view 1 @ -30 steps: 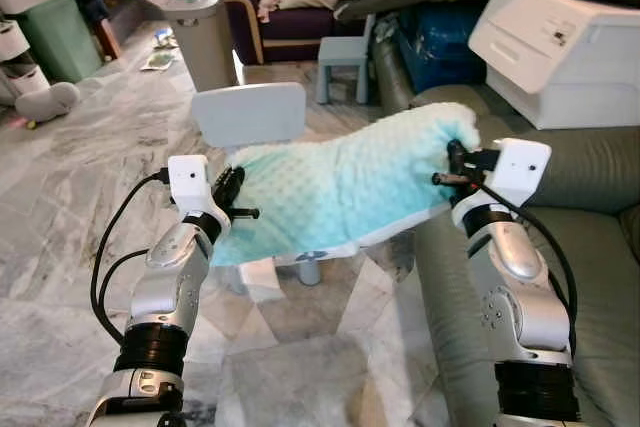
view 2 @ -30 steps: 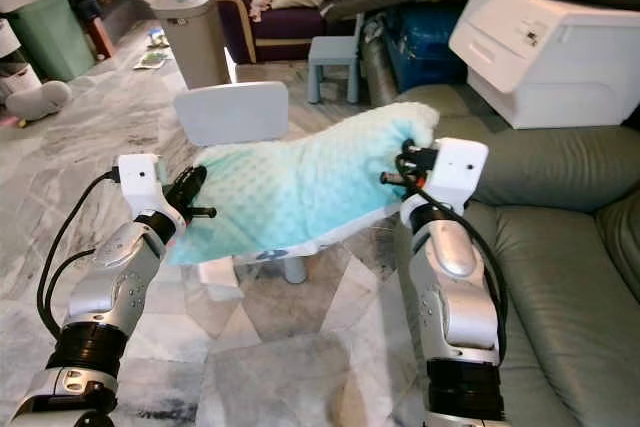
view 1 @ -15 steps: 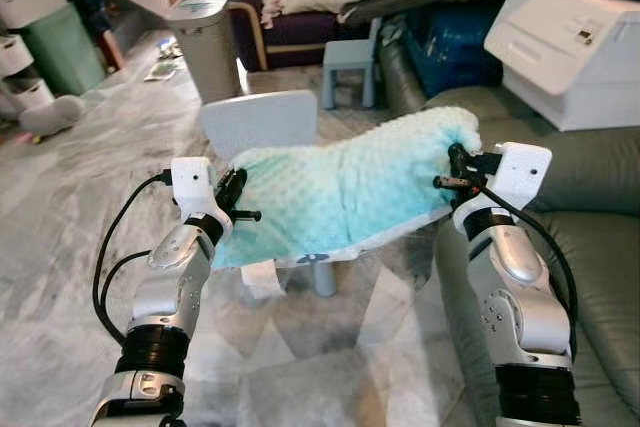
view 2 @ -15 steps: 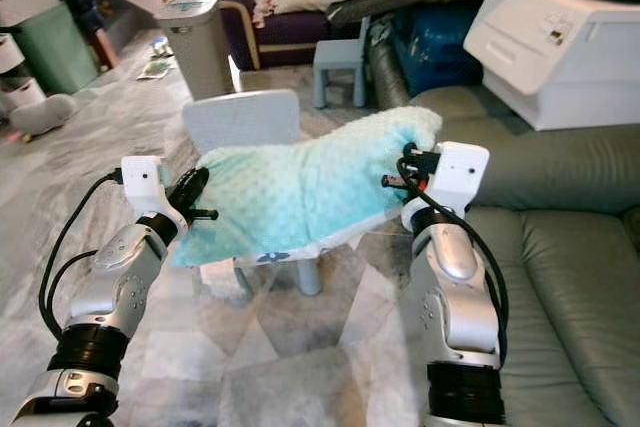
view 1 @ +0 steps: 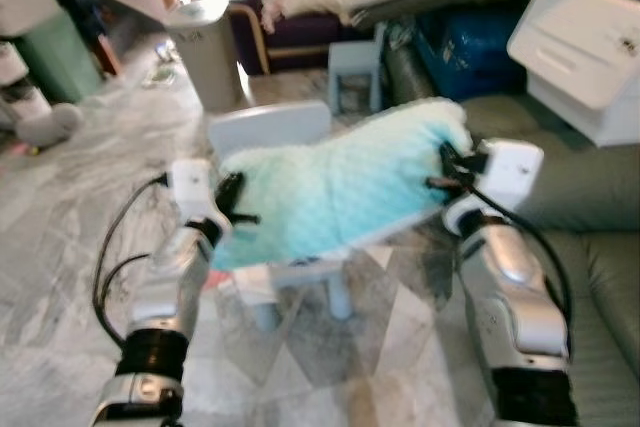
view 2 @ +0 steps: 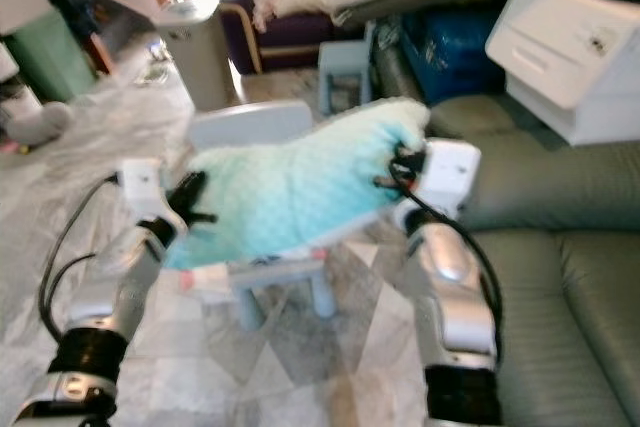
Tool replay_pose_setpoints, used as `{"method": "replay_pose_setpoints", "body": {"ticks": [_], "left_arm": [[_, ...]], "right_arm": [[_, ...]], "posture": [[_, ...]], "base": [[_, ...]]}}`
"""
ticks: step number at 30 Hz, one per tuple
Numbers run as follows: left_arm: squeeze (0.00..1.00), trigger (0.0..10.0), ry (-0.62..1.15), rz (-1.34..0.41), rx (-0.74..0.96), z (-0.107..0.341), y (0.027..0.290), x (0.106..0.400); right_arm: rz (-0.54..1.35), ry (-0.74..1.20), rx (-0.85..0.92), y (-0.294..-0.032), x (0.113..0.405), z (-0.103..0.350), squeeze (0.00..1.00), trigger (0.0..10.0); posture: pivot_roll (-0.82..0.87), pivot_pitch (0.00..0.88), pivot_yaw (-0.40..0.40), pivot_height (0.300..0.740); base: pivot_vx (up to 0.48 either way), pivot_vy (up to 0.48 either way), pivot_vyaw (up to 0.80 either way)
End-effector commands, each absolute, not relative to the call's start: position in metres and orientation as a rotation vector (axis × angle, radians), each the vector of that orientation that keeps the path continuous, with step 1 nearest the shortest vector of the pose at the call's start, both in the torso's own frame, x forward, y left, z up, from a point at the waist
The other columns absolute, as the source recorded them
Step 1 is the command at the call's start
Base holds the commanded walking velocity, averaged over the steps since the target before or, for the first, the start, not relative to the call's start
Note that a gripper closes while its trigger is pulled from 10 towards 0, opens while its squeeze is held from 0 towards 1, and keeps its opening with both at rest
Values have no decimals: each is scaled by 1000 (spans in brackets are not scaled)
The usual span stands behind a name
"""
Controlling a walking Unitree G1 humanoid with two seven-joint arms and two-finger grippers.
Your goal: Move the pillow to the sofa
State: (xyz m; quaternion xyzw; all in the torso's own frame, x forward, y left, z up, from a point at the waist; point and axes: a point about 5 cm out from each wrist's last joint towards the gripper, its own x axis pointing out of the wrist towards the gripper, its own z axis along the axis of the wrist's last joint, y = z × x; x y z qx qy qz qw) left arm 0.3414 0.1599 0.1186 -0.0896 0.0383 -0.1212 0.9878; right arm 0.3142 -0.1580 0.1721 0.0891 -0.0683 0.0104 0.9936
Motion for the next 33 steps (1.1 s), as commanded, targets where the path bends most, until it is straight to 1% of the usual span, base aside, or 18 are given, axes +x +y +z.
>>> {"method": "replay_pose_setpoints", "body": {"ticks": [1,29,33], "left_arm": [[0,10000,57,-218,-160,125,170,342],[0,10000,57,-218,-160,125,170,342],[0,10000,77,-155,-130,122,169,343]], "right_arm": [[62,-180,189,-147,316,183,0,10000],[63,-181,188,-147,316,183,0,10000],[76,-183,198,-143,321,184,0,10000]], "posture": [[-150,10,76,740],[-150,10,76,740],[-131,0,70,740]], "base": [[454,0,0],[454,0,0],[0,0,0]]}}
